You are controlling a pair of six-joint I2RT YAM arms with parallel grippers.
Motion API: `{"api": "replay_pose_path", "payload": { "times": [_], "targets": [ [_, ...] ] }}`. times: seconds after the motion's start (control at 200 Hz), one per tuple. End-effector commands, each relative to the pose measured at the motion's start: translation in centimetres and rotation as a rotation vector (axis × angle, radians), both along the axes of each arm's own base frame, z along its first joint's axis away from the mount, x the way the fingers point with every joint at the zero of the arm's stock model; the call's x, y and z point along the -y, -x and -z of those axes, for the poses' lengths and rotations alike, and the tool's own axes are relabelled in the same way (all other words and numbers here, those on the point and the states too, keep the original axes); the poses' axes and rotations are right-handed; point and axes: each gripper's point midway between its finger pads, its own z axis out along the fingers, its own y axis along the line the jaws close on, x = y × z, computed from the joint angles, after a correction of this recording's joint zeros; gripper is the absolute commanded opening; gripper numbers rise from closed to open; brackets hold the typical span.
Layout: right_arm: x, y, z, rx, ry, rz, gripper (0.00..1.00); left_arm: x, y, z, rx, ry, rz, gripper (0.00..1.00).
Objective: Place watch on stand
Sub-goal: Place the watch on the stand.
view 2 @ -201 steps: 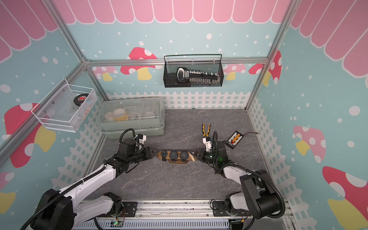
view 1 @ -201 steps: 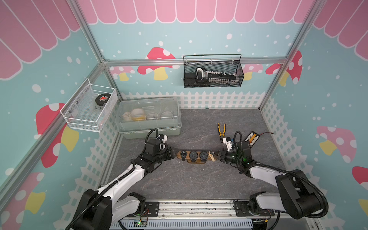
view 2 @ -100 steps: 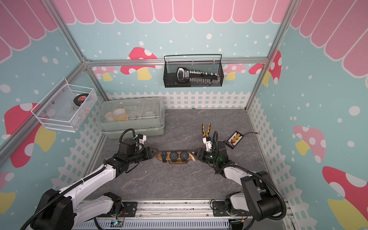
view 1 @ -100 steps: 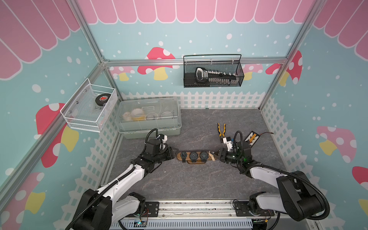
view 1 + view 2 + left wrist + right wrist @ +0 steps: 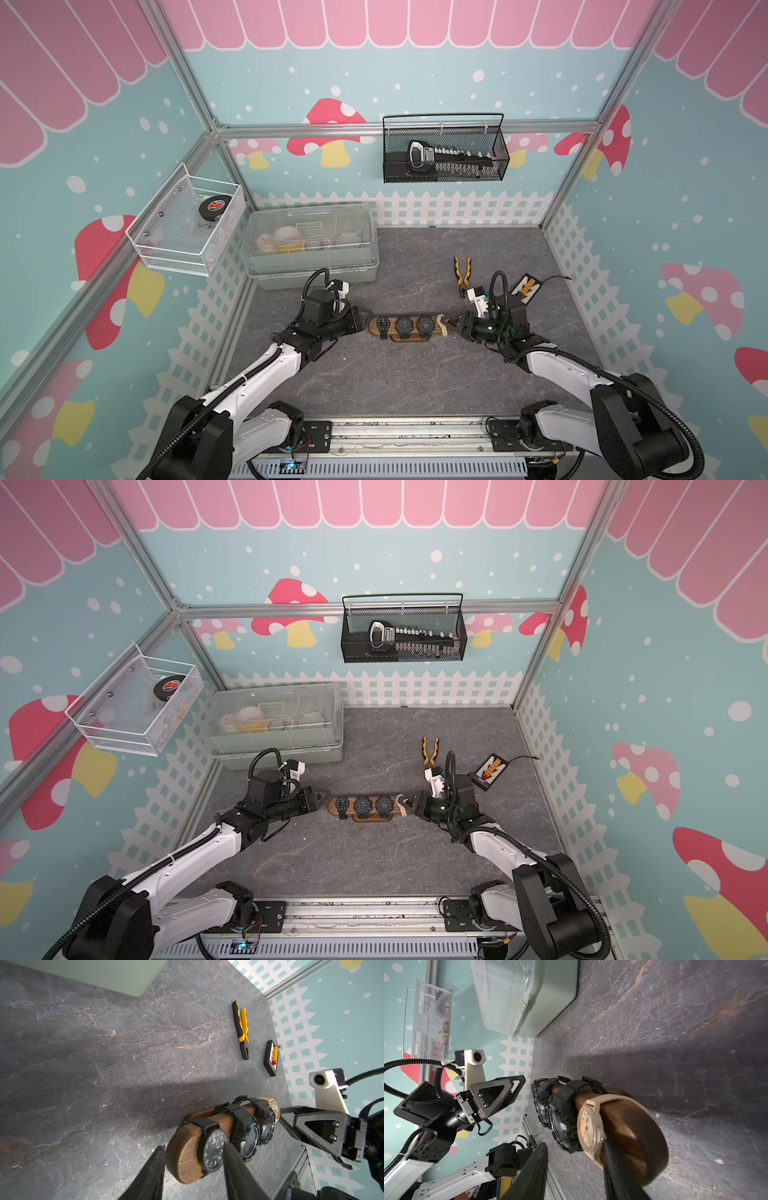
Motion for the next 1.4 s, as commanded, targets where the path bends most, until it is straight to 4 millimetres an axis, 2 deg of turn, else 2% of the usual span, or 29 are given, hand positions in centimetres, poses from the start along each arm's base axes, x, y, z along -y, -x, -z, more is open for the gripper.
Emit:
{"api": "replay_pose_path", "payload": {
  "times": [0.0,0.155,0.42,0.515,0.62,0.785,0.896,1.186,1.391],
  "targets": [
    [0.1,-0.1,-0.7,0.024,0.026,-0.006,0.42,-0.3,0.1,-0.2,0.006,0.016,-0.011,0.46],
    [0.2,0.0,-1.6,0.042,0.036,-0.007,0.43,-0.3,0.1,-0.2,0.004,0.017,-0.01,0.46],
    [0.1,-0.4,-4.6,0.105,0.019,-0.001,0.44,-0.4,0.2,-0.1,0.002,0.015,-0.016,0.46],
    [0.0,-0.6,-4.9,0.11,0.016,-0.007,0.45,-0.4,0.2,-0.1,0.001,0.017,-0.016,0.46],
    [-0.2,-0.9,-4.1,0.088,0.023,-0.01,0.42,-0.4,0.1,-0.1,0.0,0.017,-0.018,0.46],
    [-0.3,-1.2,-2.7,0.05,0.025,-0.013,0.1,-0.4,0.2,-0.1,0.0,0.019,-0.017,0.46],
    [-0.4,-1.4,-2.3,0.044,0.027,-0.009,0.02,-0.4,0.1,-0.1,-0.001,0.019,-0.02,0.46],
    [-0.2,-1.4,-0.3,0.004,0.055,-0.004,0.0,-0.4,0.1,0.0,-0.006,0.018,-0.02,0.46],
    [0.2,-0.9,1.9,-0.067,0.096,-0.004,0.0,-0.3,0.0,0.0,-0.005,0.02,-0.017,0.46]
  ]
}}
